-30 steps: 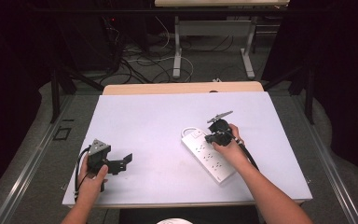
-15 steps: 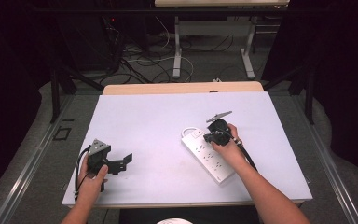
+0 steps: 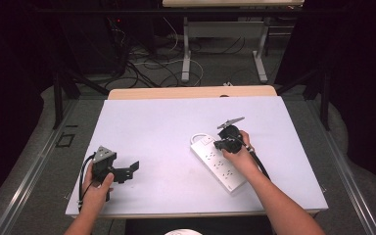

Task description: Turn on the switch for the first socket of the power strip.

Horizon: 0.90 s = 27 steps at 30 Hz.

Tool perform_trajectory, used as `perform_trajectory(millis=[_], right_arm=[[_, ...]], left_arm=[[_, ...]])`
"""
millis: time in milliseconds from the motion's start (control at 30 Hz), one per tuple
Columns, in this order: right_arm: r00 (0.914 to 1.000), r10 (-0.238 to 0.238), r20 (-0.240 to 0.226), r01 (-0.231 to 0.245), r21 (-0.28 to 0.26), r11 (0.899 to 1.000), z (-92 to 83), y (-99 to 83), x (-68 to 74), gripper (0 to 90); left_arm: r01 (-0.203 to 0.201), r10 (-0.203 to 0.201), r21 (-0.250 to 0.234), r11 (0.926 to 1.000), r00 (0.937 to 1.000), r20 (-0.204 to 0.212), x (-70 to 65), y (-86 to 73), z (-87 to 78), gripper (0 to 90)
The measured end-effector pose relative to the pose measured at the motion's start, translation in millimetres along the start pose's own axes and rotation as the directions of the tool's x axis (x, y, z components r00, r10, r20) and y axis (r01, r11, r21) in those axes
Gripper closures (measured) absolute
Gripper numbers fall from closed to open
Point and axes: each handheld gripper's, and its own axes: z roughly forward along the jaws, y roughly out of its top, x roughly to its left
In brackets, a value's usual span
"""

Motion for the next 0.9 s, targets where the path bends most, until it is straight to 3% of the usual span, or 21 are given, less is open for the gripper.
perform_trajectory(millis=[367, 900], right_arm=[[0.9999, -0.012, 0.002, 0.012, -0.006, 1.000, 3.1, -1.8, 1.3, 90.0], [0.9998, 0.016, -0.009, -0.016, -0.020, 1.000, 2.5, -4.4, -1.5, 90.0]], left_arm=[[0.001, -0.001, -0.004, 1.0000, 1.0000, 0.001, -0.2, -0.2, 0.4, 0.7], [0.002, -0.002, -0.003, 1.0000, 1.0000, 0.000, 0.0, -0.2, 0.6, 0.7]])
